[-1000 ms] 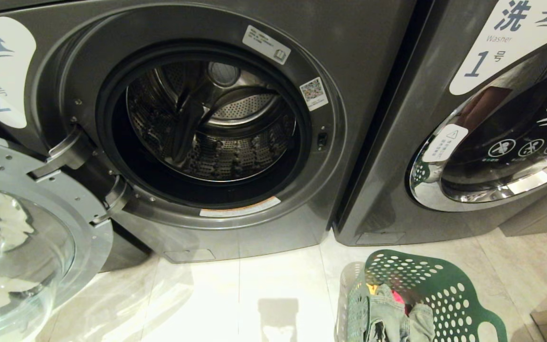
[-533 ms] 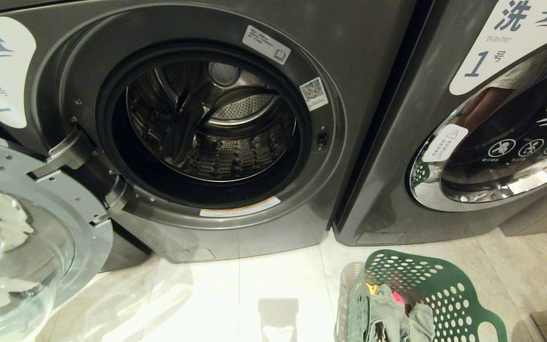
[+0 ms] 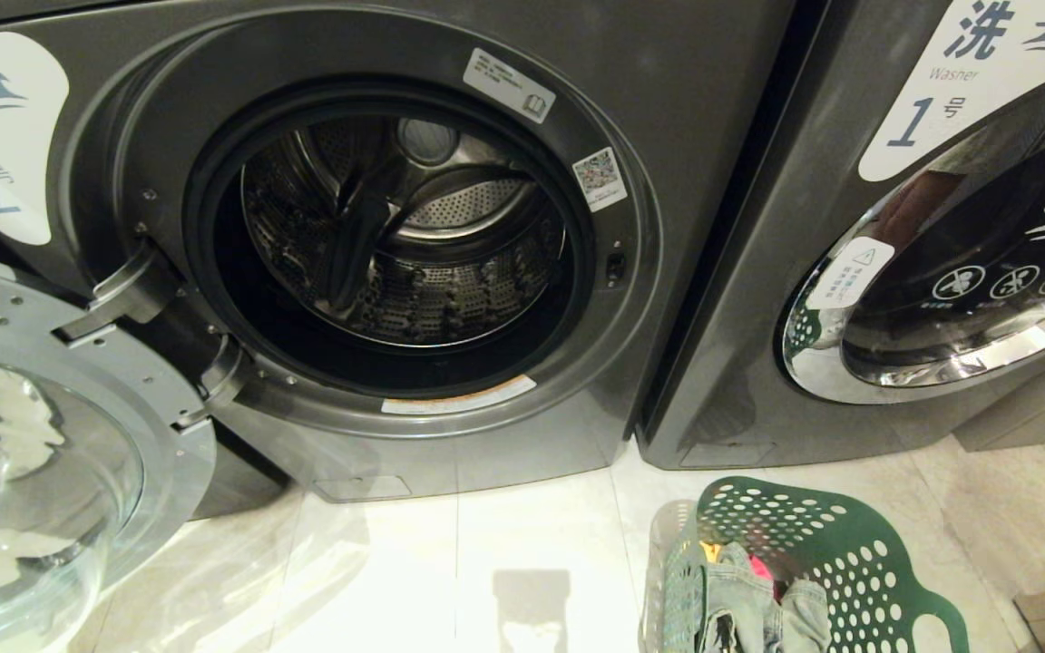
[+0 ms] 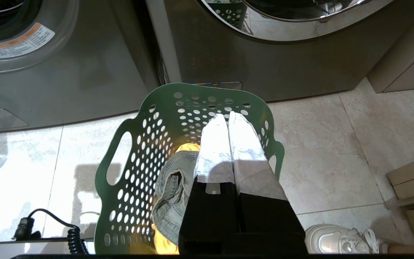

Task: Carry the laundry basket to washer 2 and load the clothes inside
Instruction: Place the clothes into the washing machine

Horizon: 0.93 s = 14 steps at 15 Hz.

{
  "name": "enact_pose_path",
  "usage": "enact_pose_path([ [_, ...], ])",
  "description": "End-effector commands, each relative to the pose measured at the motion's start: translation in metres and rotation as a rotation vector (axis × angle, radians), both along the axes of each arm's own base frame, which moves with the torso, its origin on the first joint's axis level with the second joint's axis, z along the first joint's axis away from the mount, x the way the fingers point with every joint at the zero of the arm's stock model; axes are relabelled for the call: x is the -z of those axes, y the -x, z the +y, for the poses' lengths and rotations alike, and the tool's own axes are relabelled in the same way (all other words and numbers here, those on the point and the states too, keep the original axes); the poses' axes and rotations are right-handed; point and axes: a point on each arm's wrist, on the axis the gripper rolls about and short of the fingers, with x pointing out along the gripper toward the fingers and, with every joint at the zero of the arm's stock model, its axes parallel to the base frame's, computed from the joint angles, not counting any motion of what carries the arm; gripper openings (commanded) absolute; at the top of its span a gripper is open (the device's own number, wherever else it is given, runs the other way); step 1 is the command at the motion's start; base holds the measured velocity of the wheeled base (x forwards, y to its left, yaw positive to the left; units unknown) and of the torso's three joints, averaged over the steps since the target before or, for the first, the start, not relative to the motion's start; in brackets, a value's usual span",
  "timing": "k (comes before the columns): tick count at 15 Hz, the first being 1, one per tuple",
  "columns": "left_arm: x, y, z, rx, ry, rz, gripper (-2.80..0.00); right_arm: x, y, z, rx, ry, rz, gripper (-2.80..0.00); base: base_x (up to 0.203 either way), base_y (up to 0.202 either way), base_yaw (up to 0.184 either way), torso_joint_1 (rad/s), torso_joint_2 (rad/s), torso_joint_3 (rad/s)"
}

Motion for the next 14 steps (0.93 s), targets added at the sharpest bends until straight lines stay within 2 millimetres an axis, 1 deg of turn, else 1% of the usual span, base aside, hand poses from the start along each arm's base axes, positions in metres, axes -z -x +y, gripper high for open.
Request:
enact_pose_path([
  [1,0.0000,-0.0001,0.0000,0.000,0.000,0.001,-2.80,-0.0001,-0.0001,0.0000,0.000,0.000,0.001,-2.80,0.000,0.000,0.000,0.000,0.00,0.000],
  [14,0.0001,-0.0001,0.0000,0.000,0.003,0.003,-2.80,-0.0001,-0.0001,0.0000,0.000,-0.001,0.001,-2.80,0.000,0.000,0.000,0.000,0.00,0.000],
])
